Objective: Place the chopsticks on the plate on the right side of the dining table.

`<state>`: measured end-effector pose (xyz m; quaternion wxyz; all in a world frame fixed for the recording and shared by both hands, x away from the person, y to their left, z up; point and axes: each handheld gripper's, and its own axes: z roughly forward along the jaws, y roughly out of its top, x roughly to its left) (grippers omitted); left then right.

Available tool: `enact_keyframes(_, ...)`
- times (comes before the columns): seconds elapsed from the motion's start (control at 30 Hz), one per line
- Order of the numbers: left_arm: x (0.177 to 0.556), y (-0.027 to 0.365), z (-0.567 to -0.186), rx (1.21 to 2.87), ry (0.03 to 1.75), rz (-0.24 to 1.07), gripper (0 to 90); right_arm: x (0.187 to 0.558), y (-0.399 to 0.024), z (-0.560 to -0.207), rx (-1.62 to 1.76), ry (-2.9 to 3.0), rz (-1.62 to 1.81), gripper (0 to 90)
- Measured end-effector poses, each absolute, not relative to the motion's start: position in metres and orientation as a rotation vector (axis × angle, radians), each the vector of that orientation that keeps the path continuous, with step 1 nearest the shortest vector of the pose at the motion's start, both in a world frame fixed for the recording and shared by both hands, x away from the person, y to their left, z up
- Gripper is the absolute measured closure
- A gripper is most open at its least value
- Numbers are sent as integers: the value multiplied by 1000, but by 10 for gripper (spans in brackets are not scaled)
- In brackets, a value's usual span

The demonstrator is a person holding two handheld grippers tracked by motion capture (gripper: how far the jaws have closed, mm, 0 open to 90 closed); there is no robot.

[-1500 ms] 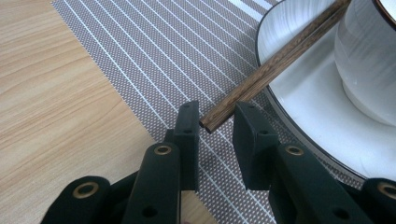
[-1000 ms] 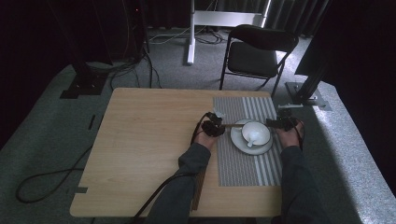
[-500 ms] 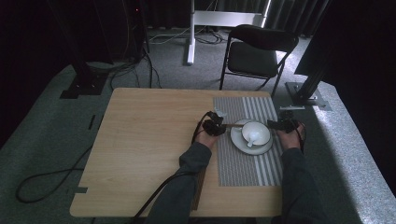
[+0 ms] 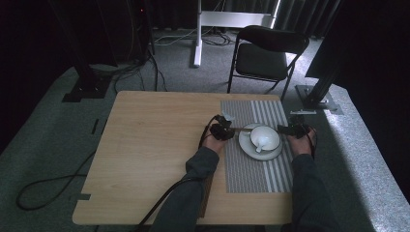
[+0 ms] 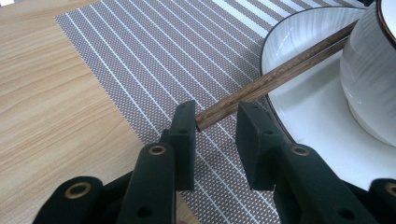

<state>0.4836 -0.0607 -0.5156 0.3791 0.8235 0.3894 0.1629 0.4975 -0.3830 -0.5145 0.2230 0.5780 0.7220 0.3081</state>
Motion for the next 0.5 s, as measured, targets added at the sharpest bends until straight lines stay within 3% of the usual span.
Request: enact_keyframes(0.5, 476, -43, -517, 2116, 975, 460, 681, 496, -386, -509, 1585, 1963, 870, 398)
